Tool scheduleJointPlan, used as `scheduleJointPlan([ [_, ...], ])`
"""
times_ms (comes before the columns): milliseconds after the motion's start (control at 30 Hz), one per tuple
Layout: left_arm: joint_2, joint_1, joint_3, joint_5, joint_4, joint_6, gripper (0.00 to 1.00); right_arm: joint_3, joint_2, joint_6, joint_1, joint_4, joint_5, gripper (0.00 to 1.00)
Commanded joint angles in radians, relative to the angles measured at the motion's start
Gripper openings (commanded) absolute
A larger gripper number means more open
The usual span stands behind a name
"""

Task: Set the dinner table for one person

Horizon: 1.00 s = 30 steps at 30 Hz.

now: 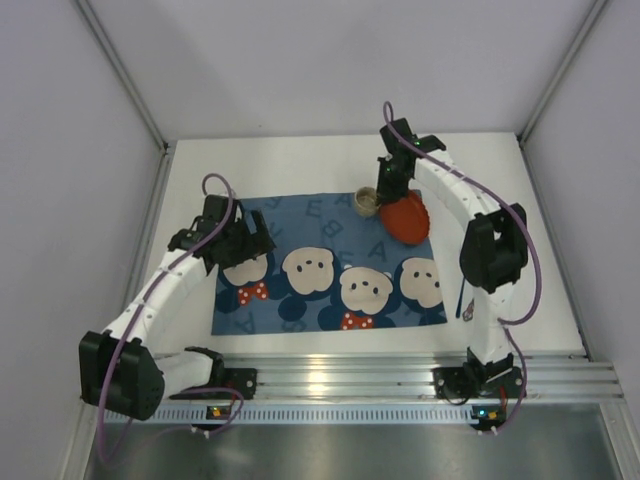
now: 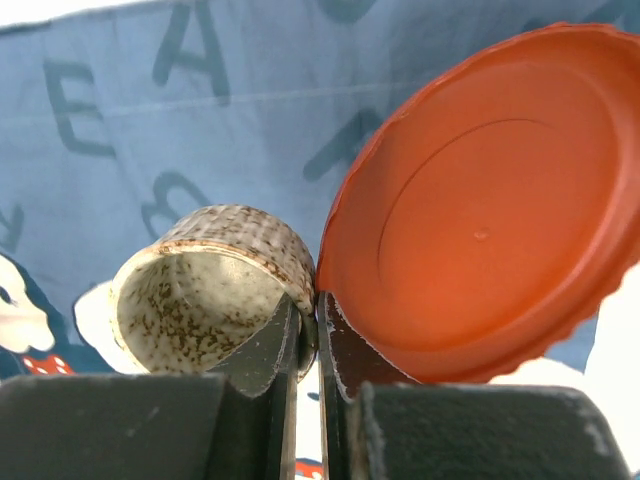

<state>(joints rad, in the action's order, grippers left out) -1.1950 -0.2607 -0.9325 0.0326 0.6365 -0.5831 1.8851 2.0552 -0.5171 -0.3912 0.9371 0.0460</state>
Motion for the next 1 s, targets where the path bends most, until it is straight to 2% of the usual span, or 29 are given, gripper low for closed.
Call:
scheduleJointPlan([
  [0,0.044,-0.002,0.018,-0.014,0.002,-0.021,0.98,0.031,-0.113,0.022,-0.051,0.031,-0.1,0.0],
  [167,0.055,-0.002,0.021,-0.011,0.008,-0.026,0.98,0.016,-0.09,0.029,-0.063,-0.027,0.064,0.0],
  [333,0.071,-0.003,0.02,-0.023,0.031,-0.018,0.99,-0.007,-0.121,-0.007,-0.155,-0.056,0.184,0.0],
  [500,0.09,-0.003,0.018,-0.083,0.055,-0.021,0.99,-0.132,-0.147,-0.05,-0.259,-0.148,0.296,0.0],
  [600,0.097,-0.003,0.008,-0.128,0.078,-0.018,0.99,-0.21,-0.121,-0.095,-0.311,-0.26,0.363,0.0],
  [733,0.092,-0.002,0.0,-0.151,0.097,-0.018,0.99,-0.273,-0.041,-0.113,-0.348,-0.349,0.399,0.0],
  [967,0.104,-0.002,0.015,-0.148,0.109,-0.024,0.99,-0.248,0.062,-0.074,-0.357,-0.385,0.41,0.0],
])
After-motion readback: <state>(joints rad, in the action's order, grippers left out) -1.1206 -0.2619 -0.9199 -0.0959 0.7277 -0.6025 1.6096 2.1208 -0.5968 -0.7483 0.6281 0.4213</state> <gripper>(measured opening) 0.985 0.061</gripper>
